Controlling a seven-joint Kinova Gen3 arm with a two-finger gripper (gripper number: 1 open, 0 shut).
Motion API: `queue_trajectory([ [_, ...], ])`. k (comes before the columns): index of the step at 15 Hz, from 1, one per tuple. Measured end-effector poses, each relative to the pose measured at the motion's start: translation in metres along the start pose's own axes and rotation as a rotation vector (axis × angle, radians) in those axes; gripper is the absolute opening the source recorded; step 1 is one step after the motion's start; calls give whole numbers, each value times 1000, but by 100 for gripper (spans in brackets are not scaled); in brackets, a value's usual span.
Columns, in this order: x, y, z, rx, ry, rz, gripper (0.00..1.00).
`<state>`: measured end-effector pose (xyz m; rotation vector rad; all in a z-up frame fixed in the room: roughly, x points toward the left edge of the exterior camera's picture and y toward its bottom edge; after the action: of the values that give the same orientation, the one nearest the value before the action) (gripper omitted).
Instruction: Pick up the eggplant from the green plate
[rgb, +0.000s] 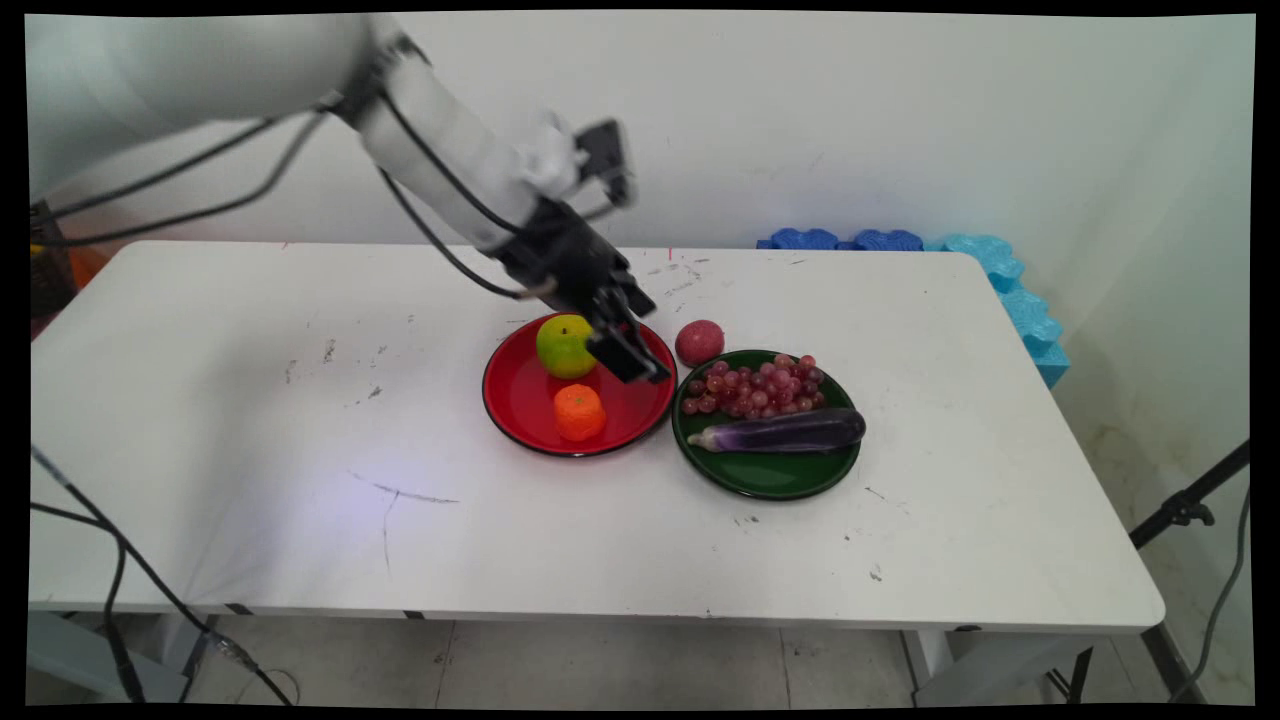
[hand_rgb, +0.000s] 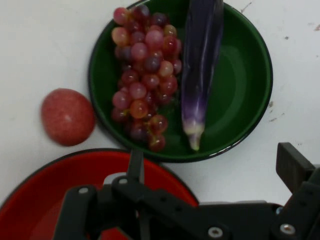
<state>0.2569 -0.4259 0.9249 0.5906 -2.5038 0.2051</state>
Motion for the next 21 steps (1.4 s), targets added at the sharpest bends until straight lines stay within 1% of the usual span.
queue_trajectory([
  [5,10,3,63,-28,-47,-32,100],
  [9,16,5,101,-39,-56,-54,100],
  [14,21,8,133,-48,-59,-65,100],
  [18,21,9,148,-49,-64,-63,100],
  [19,21,9,152,-49,-65,-61,0],
  [21,21,9,158,-48,-70,-52,0],
])
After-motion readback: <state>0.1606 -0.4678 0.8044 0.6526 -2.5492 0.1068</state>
